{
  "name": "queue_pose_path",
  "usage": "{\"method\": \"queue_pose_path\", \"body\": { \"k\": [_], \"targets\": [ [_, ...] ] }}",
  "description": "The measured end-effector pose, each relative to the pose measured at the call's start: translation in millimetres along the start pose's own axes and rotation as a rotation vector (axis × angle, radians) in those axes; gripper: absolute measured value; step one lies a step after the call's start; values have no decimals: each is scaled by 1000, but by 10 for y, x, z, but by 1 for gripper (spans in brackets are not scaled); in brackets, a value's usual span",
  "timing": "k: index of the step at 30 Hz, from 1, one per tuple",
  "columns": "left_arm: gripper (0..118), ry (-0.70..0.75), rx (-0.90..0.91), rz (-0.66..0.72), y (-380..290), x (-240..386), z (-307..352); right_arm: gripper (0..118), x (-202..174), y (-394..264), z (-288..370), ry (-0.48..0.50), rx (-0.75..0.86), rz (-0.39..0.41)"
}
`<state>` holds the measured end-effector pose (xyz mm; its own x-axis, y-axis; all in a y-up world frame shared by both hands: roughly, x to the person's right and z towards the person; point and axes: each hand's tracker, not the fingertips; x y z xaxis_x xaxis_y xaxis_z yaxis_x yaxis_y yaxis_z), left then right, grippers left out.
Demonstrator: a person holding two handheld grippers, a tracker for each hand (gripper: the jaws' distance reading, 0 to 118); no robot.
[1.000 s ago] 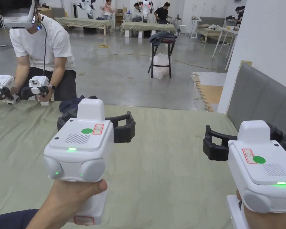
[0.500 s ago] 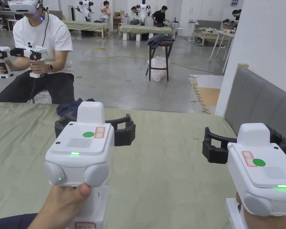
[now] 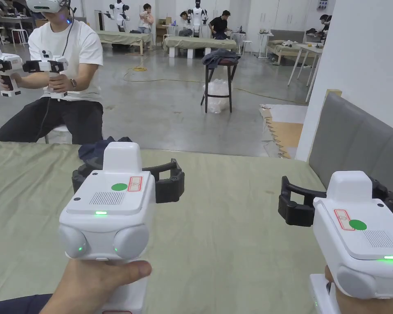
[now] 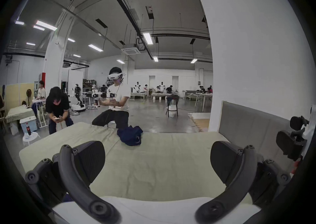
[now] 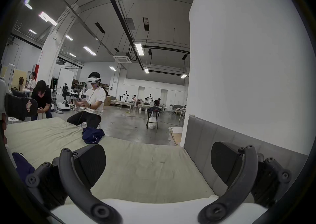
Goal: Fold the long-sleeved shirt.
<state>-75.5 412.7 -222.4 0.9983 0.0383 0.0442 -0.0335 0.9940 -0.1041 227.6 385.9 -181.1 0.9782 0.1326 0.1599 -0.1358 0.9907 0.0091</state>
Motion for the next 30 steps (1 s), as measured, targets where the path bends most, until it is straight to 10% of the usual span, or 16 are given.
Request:
{"method": "queue_pose_path", "body": {
  "k": [30],
  "targets": [
    [111, 35, 44, -36, -102, -202, -52, 118, 69, 52, 1, 16, 14, -1]
  ]
}}
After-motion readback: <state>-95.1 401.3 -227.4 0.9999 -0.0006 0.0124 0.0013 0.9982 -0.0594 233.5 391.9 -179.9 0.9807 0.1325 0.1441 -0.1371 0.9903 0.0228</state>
